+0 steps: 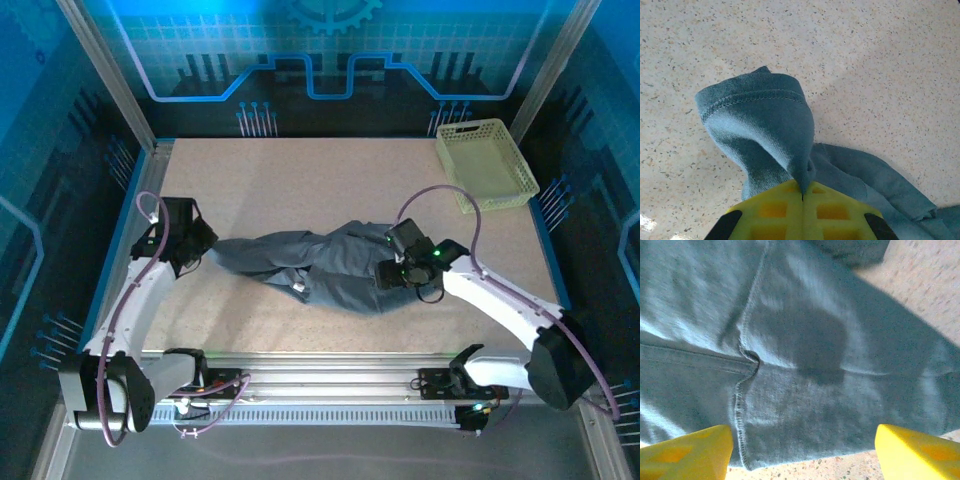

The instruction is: Fold the inside-out t-shirt

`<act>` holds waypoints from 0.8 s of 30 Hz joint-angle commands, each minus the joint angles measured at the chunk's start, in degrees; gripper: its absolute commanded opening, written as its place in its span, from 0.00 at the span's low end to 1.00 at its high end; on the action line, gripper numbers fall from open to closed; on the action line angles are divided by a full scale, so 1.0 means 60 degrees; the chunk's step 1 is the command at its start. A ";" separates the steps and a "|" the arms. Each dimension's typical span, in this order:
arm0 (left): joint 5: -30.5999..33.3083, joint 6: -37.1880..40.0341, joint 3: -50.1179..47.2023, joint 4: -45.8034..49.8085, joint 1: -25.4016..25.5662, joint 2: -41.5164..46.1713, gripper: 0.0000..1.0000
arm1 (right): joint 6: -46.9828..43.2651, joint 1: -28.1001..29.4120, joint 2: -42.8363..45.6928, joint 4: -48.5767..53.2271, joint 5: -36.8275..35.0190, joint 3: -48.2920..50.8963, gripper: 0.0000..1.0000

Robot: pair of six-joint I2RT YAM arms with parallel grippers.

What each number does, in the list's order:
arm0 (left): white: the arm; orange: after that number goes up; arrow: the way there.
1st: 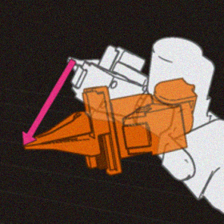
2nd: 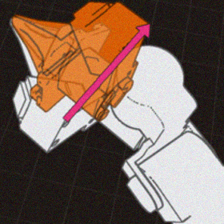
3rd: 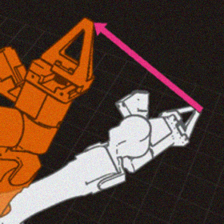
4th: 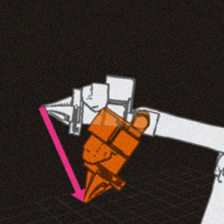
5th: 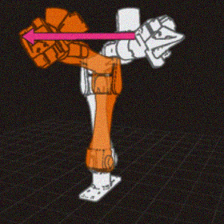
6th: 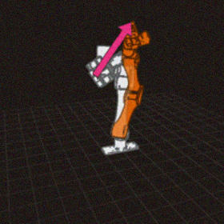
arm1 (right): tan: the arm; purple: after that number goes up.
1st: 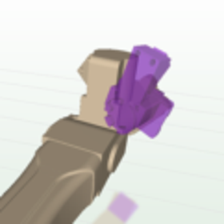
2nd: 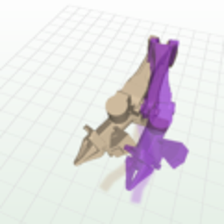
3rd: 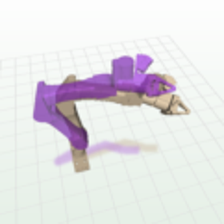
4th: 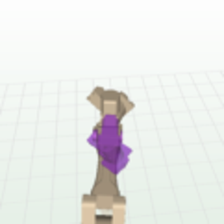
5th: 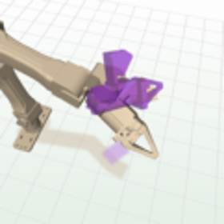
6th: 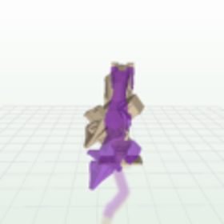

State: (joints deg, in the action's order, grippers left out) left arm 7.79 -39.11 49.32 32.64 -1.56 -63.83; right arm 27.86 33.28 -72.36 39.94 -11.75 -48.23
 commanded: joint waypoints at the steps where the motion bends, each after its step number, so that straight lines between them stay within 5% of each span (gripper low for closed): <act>1: -0.0222 -0.0146 -0.0222 -0.0160 -0.0092 0.0158 0.00 | 0.0527 -0.0122 -0.0439 -0.0900 0.0283 0.0120 0.76; 11: -0.0281 -0.0139 -0.0324 -0.0168 -0.0092 0.0185 0.00 | 0.0308 -0.0492 -0.2124 -0.1971 0.0894 -0.0034 0.62; 24: -0.0127 -0.0059 0.0077 0.0061 -0.0138 0.0241 0.00 | 0.0022 -0.0465 -0.1348 -0.0621 -0.0802 -0.0705 0.00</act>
State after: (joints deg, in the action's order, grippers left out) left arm 7.05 -39.09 48.12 32.32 -1.74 -63.68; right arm 28.75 30.70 -85.12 31.33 -11.16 -48.80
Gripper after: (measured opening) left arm 0.052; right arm 0.057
